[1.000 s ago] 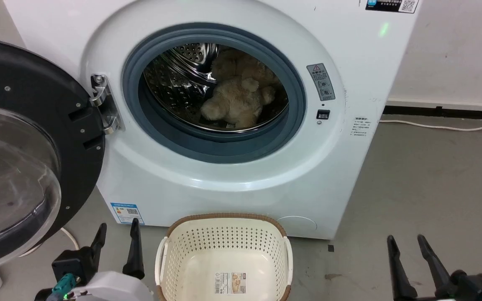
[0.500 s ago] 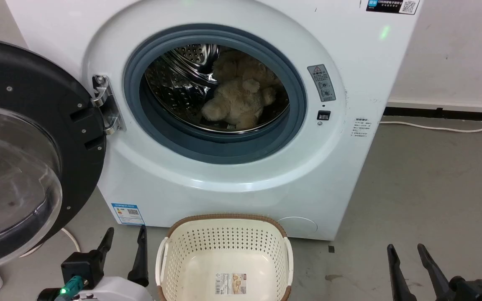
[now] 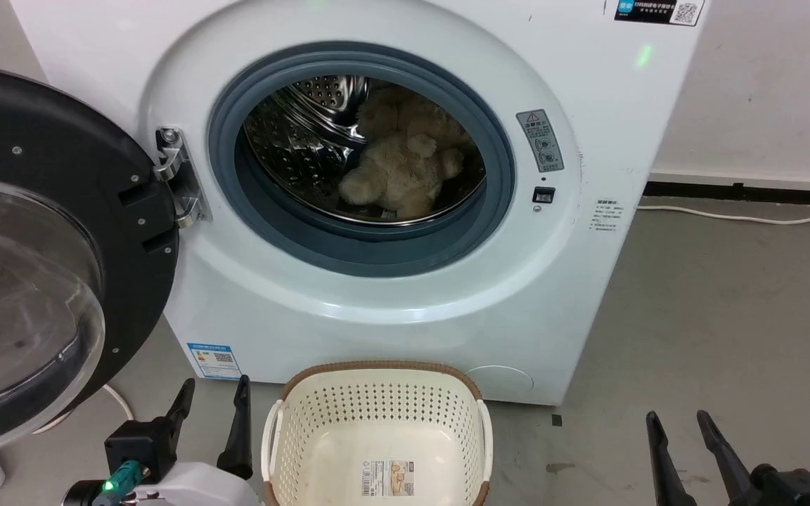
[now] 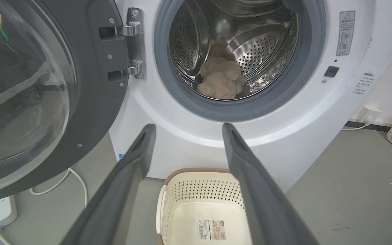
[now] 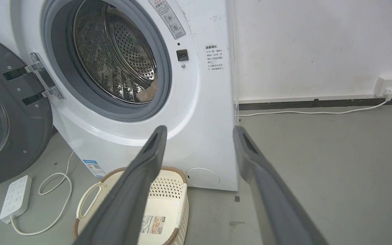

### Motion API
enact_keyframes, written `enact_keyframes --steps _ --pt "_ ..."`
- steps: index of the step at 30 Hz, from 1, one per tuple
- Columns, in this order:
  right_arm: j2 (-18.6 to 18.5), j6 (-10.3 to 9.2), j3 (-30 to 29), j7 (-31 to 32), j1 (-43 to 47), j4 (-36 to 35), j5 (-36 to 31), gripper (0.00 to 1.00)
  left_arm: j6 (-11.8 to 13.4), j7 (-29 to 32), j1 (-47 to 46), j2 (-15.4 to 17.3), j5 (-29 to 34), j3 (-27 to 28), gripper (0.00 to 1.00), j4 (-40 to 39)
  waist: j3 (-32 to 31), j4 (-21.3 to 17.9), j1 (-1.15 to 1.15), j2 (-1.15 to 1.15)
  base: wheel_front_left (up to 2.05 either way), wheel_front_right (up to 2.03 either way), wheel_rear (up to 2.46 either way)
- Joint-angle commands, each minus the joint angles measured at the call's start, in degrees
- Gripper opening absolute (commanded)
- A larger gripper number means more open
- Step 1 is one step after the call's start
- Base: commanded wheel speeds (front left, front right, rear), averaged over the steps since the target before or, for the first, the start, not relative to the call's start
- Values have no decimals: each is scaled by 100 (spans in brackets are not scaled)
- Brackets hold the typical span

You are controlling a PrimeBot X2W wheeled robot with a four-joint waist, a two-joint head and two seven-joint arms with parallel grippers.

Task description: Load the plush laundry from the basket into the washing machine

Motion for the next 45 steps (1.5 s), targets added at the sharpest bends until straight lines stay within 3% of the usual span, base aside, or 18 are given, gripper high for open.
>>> enact_keyframes --steps 1,4,5,45 --pt "-1 -4 12 16 40 11 25 100 -7 3 -71 -1 -13 -6 100 -26 -5 0 0 0 0 0 0" --pt "-1 -4 19 15 38 14 31 100 -6 -11 -74 -3 -21 -6 100 -12 -13 -2 0 0 0 0 0" --pt "0 0 12 16 -1 2 4 0 -1 -7 -1 -9 -1 3 0 5 -18 -3 0 0 0 0 0" --pt "0 -1 25 385 -215 -184 -337 0 -407 247 19 -526 836 558 0 -95 46 -29 0 0 0 0 0"
